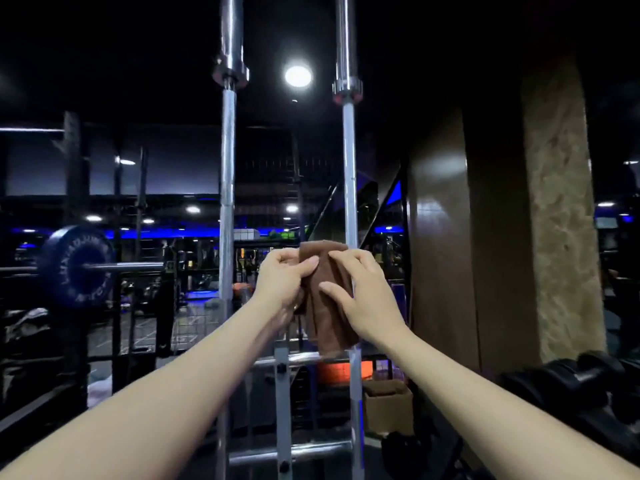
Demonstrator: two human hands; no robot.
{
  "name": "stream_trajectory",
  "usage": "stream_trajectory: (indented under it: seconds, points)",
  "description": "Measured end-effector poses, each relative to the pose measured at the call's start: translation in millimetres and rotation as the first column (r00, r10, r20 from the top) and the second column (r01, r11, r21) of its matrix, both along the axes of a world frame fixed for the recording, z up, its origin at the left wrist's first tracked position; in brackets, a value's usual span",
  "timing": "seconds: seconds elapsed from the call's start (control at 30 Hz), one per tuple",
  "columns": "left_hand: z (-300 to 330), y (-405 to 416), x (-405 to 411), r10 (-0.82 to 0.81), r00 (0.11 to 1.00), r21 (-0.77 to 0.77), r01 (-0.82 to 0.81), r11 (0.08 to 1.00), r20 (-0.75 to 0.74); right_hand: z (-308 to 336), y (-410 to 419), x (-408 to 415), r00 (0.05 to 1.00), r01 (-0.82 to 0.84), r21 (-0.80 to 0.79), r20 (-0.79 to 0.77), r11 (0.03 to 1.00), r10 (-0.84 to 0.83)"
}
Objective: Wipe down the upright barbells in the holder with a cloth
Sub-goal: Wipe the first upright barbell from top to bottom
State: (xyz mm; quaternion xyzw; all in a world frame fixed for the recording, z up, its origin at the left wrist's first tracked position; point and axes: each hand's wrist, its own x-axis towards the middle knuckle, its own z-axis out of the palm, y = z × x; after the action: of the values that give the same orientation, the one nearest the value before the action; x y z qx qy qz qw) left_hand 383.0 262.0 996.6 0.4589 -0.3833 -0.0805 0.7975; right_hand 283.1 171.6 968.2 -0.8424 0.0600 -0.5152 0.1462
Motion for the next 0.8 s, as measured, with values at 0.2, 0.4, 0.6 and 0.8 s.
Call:
stream_trajectory:
  seconds: [0.2,0.4,0.6,0.8]
  points:
    - [58,35,24,-0.235,0.972,-0.043,0.235,0.971,0.020,60,25,54,0.977,-0.194,0.076,0.103,0.978,0.186]
    - [109,53,43,-0.183,0.970,0.025,0.182,0.983,0.163,126,38,92,0.950,-0.205,-0.028,0.236,0.978,0.206]
    - [158,56,79,0.008,0.916,0.116,-0.060,0.991,0.401,180,33,134,0.907,-0.178,-0.033,0.383,0.983,0.177]
    - [212,51,134,0.316,0.787,-0.083,-0.323,0.943,0.530,239,18,172,0.905,-0.083,-0.189,0.398,0.979,0.153]
